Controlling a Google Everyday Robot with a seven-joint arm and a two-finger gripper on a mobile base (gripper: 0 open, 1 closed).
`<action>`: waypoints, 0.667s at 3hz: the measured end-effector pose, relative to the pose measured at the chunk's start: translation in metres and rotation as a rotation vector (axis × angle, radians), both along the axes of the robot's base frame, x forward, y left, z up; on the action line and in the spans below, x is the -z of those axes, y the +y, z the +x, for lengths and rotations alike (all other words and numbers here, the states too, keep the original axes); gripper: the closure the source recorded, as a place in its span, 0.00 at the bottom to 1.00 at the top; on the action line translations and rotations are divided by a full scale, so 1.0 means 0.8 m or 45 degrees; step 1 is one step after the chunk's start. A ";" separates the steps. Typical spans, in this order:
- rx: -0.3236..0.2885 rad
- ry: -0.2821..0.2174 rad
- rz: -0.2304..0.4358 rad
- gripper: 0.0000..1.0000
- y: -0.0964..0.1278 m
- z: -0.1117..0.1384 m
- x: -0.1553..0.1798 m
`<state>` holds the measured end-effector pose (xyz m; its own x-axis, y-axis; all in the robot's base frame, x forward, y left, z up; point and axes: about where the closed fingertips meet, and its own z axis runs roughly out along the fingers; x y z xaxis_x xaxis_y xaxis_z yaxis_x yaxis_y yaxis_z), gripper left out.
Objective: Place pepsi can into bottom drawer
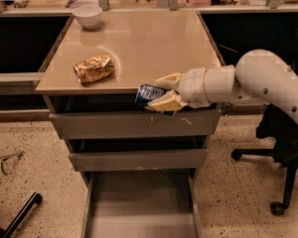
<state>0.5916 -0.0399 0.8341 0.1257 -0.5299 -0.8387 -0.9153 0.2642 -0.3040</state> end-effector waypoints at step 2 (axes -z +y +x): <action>-0.022 0.063 0.003 1.00 0.014 -0.039 0.066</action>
Offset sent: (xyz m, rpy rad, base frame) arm -0.0233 0.0077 -0.0412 0.0066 0.0347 0.0096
